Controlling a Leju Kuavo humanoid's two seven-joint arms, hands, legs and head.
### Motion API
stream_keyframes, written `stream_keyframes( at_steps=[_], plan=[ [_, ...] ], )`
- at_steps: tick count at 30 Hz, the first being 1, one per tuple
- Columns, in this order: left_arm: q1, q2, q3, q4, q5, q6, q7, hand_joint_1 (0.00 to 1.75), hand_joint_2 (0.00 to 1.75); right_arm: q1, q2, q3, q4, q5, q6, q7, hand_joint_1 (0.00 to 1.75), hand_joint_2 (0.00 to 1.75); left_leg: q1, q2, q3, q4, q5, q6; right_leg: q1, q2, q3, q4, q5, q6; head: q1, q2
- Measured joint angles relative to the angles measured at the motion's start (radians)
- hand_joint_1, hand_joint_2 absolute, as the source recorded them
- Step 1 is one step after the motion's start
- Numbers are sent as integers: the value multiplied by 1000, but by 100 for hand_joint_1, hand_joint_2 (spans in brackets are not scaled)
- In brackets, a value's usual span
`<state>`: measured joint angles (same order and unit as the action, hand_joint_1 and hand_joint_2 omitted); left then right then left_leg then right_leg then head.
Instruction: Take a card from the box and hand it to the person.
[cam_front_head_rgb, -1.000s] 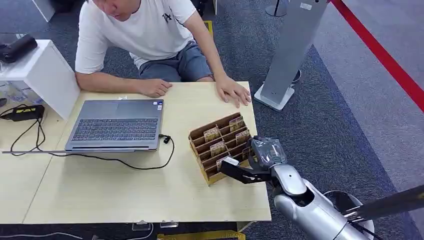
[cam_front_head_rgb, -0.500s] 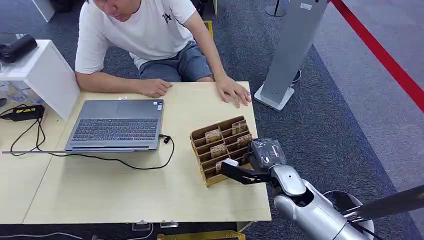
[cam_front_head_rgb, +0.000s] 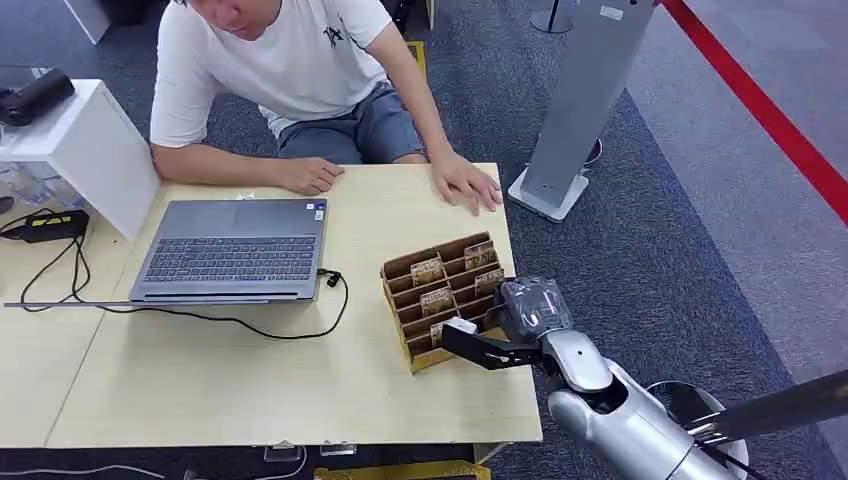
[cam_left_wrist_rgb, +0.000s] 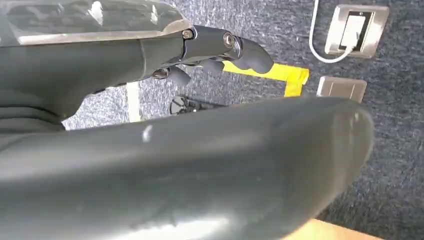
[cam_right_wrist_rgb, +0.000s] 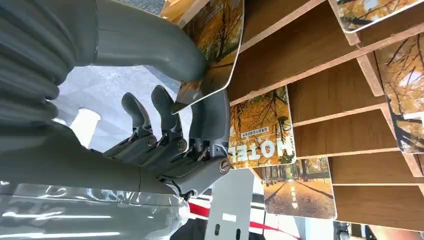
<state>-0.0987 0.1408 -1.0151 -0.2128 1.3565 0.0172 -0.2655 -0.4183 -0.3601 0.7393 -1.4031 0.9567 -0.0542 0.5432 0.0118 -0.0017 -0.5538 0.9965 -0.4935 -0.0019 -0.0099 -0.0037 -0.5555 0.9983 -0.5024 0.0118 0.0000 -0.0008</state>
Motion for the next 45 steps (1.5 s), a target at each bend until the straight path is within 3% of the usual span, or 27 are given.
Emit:
stream_keyframes(
  at_steps=[13,23,32,42,45],
  plan=[
    [1,0,0,0,3,6,-13,0,0,-4,-11,-3,-28,-2,-11,15,140,175,0,0,0,0,0,0,0,0,0,0,0,0,0,0],
    [3,6,0,0,21,16,-13,0,0,-15,-63,-57,-226,10,-64,55,140,175,0,0,0,0,0,0,0,0,0,0,0,0,0,0],
    [3,6,0,0,20,16,-10,0,0,9,-68,-89,-361,26,-198,-38,140,175,0,0,0,0,0,0,0,0,0,0,0,0,0,0],
    [2,4,0,0,11,-4,-10,0,0,38,-45,-92,-357,254,-409,-128,140,175,0,0,0,0,0,0,0,0,0,0,0,0,0,0],
    [2,3,0,0,12,-13,-10,0,0,45,-38,-93,-351,291,-425,-137,140,175,0,0,0,0,0,0,0,0,0,0,0,0,-1,0]
  ],
)
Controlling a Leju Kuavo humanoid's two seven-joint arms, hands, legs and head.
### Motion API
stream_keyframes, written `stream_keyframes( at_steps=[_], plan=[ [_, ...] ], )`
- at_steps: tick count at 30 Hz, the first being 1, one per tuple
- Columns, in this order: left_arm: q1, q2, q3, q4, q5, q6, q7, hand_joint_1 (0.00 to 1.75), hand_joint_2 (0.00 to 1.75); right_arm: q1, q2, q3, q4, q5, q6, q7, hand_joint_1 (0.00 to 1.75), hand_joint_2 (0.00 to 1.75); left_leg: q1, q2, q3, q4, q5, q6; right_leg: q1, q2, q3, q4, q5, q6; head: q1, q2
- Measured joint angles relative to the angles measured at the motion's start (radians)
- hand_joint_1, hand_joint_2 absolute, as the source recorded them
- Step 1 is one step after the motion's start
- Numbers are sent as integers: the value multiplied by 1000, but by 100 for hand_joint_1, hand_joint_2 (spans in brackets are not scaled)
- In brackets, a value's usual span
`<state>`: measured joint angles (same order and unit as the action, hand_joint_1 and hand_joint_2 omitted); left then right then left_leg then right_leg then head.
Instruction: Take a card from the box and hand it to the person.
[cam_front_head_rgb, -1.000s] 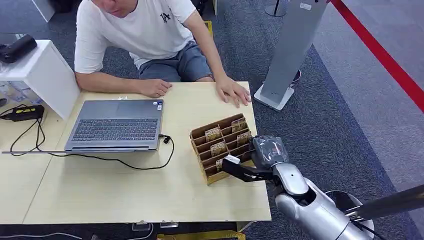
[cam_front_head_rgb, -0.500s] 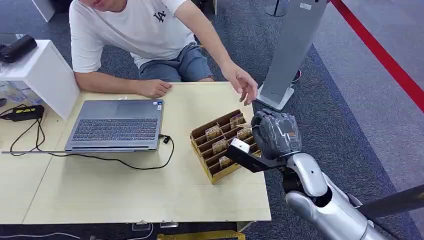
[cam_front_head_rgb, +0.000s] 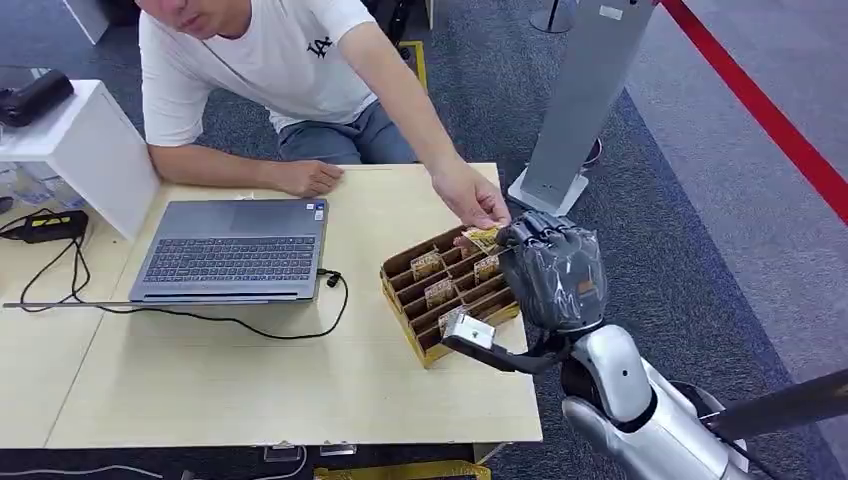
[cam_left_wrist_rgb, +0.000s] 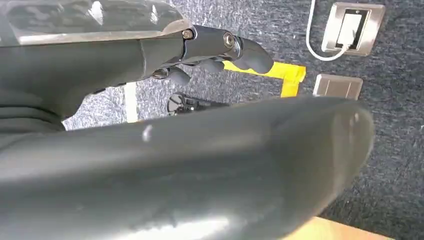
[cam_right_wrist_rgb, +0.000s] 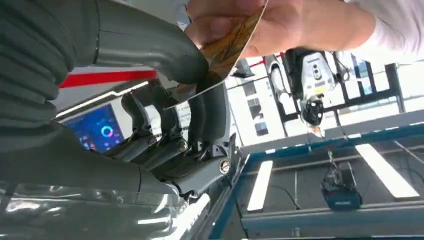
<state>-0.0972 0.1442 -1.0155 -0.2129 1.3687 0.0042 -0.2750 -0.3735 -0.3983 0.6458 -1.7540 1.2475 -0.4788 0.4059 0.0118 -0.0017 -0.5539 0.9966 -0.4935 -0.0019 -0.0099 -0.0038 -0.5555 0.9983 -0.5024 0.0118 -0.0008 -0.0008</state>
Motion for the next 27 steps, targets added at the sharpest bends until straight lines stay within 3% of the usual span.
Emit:
stream_keyframes(
  at_steps=[1,2,4,8,12,17,19,23,27],
  plan=[
    [0,0,0,0,3,-4,0,0,0,2,2,-1,3,4,-1,-3,140,175,0,0,0,0,0,0,0,0,0,0,0,0,0,0],
    [1,0,0,0,3,-7,0,0,0,4,5,-1,7,8,-1,-5,42,175,0,0,0,0,0,0,0,0,0,0,0,0,0,0],
    [1,-1,0,0,3,-14,0,0,0,5,10,-2,14,11,0,-7,3,175,0,0,-1,0,0,0,0,0,0,0,0,0,1,0],
    [0,-1,0,0,-1,-18,0,0,0,6,20,-4,26,-5,-2,-16,0,175,0,0,-1,0,0,0,0,0,0,0,0,0,1,0],
    [0,-1,0,0,1,-11,-9,0,0,9,32,-6,40,-173,-17,-67,0,175,0,0,0,0,0,0,0,0,0,0,0,0,1,0],
    [1,-1,0,0,11,10,-6,0,0,18,50,-8,61,-717,-8,-231,0,175,0,0,0,0,0,0,0,0,0,0,0,0,1,0],
    [1,-1,0,0,13,15,-4,0,0,24,55,-8,71,-872,4,-279,0,175,0,0,0,0,0,0,0,0,0,0,0,0,0,0],
    [1,-1,0,0,16,18,0,0,0,44,69,-20,100,-1238,90,-379,0,175,0,0,-1,0,0,0,0,0,0,0,0,0,0,0],
    [1,0,0,0,21,27,7,0,0,62,72,-24,119,-1406,137,-401,0,175,0,0,-1,0,0,0,0,0,-1,0,0,0,0,0]
  ],
)
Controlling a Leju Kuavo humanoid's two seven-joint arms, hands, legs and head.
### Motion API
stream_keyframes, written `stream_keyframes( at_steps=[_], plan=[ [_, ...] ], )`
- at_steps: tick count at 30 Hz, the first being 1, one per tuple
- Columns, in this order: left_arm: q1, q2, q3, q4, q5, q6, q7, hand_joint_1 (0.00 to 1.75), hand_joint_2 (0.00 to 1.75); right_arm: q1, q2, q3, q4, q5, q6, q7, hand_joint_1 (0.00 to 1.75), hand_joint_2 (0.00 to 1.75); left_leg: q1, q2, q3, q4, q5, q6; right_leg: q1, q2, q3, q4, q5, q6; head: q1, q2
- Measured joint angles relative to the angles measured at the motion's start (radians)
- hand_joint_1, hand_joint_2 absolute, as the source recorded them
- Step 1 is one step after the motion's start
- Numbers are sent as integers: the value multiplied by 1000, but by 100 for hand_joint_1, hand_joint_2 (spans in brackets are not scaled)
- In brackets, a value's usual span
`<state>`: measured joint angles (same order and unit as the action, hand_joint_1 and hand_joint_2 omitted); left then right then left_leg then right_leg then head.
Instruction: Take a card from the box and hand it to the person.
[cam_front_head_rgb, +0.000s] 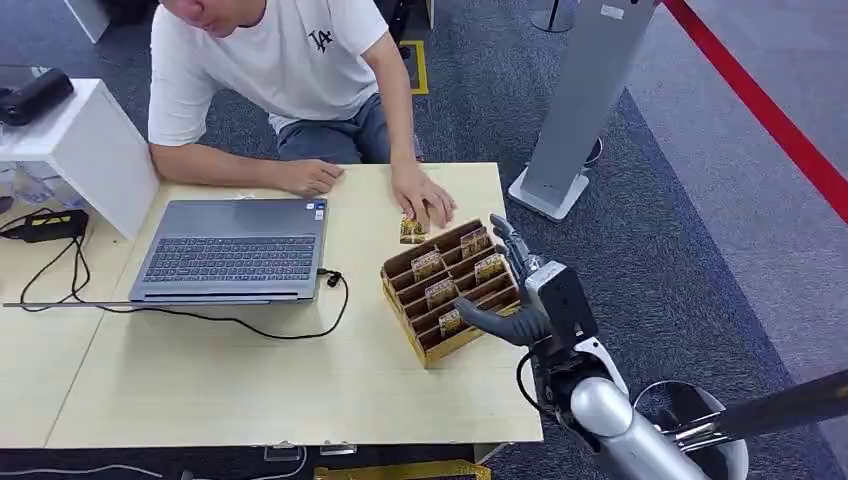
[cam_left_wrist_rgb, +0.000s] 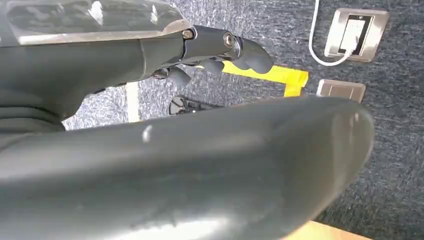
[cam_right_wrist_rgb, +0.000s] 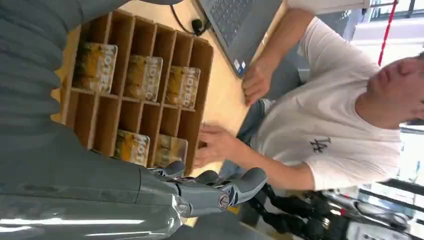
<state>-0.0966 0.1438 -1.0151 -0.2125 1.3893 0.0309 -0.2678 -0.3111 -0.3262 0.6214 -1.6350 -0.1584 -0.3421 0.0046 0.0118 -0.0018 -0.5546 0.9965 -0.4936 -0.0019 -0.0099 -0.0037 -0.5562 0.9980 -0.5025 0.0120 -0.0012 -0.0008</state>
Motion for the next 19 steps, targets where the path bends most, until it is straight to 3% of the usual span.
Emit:
stream_keyframes(
  at_steps=[9,19],
  plan=[
    [2,3,0,0,6,10,10,0,0,62,-19,-10,29,-135,79,77,0,175,0,0,0,0,0,0,0,0,0,0,0,0,2,0],
    [3,8,0,0,10,14,11,0,0,115,-44,-41,55,-95,90,112,0,175,0,0,0,0,0,0,0,0,0,0,0,0,1,0]
  ],
)
